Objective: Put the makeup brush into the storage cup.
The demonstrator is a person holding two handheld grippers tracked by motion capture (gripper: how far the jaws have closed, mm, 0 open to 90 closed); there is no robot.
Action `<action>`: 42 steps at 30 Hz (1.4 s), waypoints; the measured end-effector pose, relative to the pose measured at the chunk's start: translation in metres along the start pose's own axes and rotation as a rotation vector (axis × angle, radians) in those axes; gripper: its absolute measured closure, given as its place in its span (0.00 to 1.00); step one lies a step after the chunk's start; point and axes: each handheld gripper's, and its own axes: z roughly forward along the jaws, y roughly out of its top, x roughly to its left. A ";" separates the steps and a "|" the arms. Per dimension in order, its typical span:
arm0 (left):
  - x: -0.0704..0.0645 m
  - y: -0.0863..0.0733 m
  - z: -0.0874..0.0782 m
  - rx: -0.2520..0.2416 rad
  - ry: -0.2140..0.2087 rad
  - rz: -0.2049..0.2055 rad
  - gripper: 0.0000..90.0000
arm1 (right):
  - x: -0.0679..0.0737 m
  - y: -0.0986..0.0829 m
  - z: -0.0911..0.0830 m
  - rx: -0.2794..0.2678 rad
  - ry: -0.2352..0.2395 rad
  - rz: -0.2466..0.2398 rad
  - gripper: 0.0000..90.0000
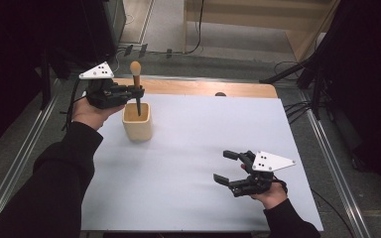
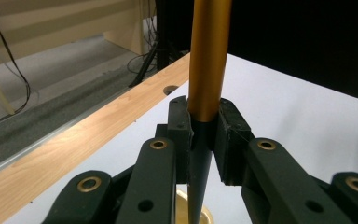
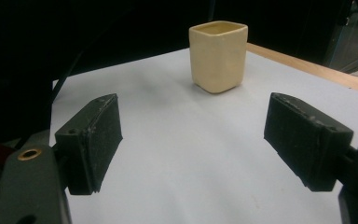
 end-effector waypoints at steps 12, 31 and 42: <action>0.004 -0.011 0.010 0.009 0.018 -0.012 0.88 | -0.007 -0.004 -0.020 -0.020 -0.049 -0.006 0.22; 0.015 -0.036 0.025 0.017 0.055 -0.044 0.87 | -0.015 -0.008 -0.033 -0.022 -0.064 -0.012 0.22; 0.020 -0.046 0.026 0.050 0.056 -0.081 0.87 | -0.014 -0.007 -0.032 -0.019 -0.061 -0.008 0.22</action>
